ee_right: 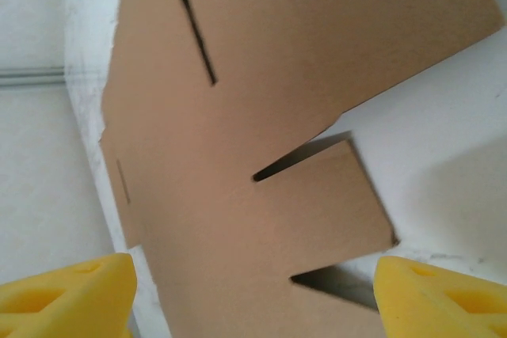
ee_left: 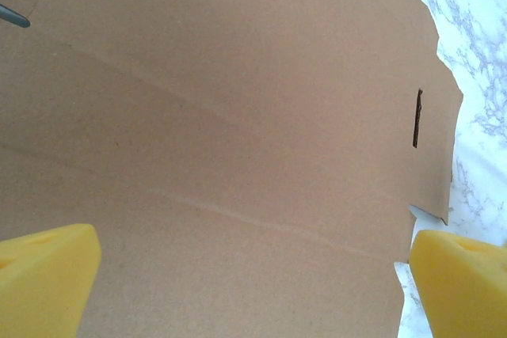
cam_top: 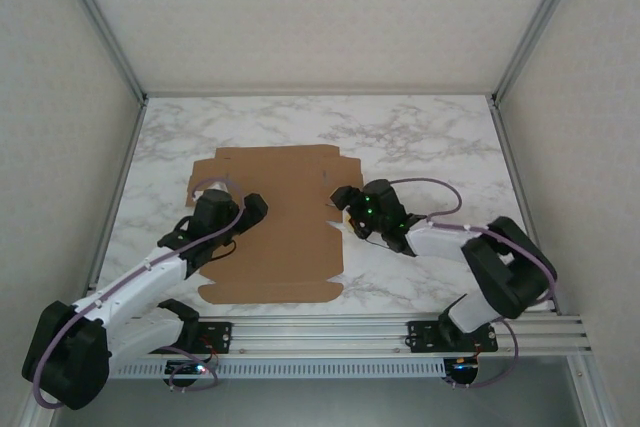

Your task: Fold the paper box

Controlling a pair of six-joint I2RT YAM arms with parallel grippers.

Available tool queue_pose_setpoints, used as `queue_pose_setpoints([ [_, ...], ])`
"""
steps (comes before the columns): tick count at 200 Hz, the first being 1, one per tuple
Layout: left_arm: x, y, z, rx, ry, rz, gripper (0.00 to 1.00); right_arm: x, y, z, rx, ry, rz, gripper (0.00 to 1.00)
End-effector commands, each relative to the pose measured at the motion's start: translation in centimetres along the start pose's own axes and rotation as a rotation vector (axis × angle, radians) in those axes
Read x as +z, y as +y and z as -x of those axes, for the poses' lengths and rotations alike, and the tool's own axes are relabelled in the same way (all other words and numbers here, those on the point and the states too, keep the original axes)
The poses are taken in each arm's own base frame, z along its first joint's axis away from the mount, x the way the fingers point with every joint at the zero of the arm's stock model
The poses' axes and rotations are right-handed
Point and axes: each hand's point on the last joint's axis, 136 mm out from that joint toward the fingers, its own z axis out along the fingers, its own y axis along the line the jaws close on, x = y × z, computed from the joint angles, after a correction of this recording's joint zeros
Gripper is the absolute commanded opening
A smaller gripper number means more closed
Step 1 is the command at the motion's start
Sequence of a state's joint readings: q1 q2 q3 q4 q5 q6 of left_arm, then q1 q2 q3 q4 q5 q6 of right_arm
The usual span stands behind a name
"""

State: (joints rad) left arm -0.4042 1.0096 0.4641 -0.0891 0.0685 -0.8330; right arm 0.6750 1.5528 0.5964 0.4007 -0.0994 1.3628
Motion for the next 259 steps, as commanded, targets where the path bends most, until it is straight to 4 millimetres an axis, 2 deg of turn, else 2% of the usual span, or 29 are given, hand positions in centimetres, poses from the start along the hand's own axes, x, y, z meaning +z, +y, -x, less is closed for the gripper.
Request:
queue_pose_setpoints([
  [1, 0.2, 0.6, -0.8, -0.007, 0.015, 0.003, 1.00, 1.1, 2.4, 0.9, 0.067, -0.056, 0.094, 0.80],
  [28, 0.3, 0.8, -1.0, 0.010, 0.020, 0.007, 1.00, 3.0, 3.0, 1.7, 0.086, -0.079, 0.146, 0.79],
  [55, 0.1, 0.9, -1.1, 0.010, 0.018, 0.002, 1.00, 4.1, 3.0, 2.8, 0.102, -0.111, 0.175, 0.75],
  [108, -0.1, 2.0, -1.5, -0.004, 0.005, 0.014, 0.98, 4.6, 3.5, 5.5, 0.074, -0.143, 0.238, 0.62],
  [133, 0.1, 2.7, -1.9, -0.004, 0.009, 0.031, 0.97, 4.6, 3.1, 6.9, 0.087, -0.164, 0.251, 0.52],
  [153, 0.2, 3.3, -2.0, -0.005, 0.005, 0.051, 0.97, 4.8, 3.4, 7.5, 0.080, -0.165, 0.267, 0.50],
  [190, 0.6, 4.4, -2.8, -0.026, 0.016, 0.075, 0.96, 5.6, 3.4, 7.7, 0.104, -0.163, 0.270, 0.48],
  [213, 0.7, 4.7, -3.0, -0.034, 0.019, 0.076, 0.94, 5.3, 2.8, 7.3, 0.128, -0.153, 0.253, 0.52],
  [237, 0.8, 4.9, -3.0, -0.033, 0.012, 0.083, 0.93, 4.9, 0.8, 6.1, 0.124, -0.114, 0.102, 0.57],
  [259, 1.1, 4.7, -3.5, -0.037, 0.036, 0.061, 0.92, 4.3, 0.5, 5.4, 0.065, -0.113, 0.026, 0.58],
])
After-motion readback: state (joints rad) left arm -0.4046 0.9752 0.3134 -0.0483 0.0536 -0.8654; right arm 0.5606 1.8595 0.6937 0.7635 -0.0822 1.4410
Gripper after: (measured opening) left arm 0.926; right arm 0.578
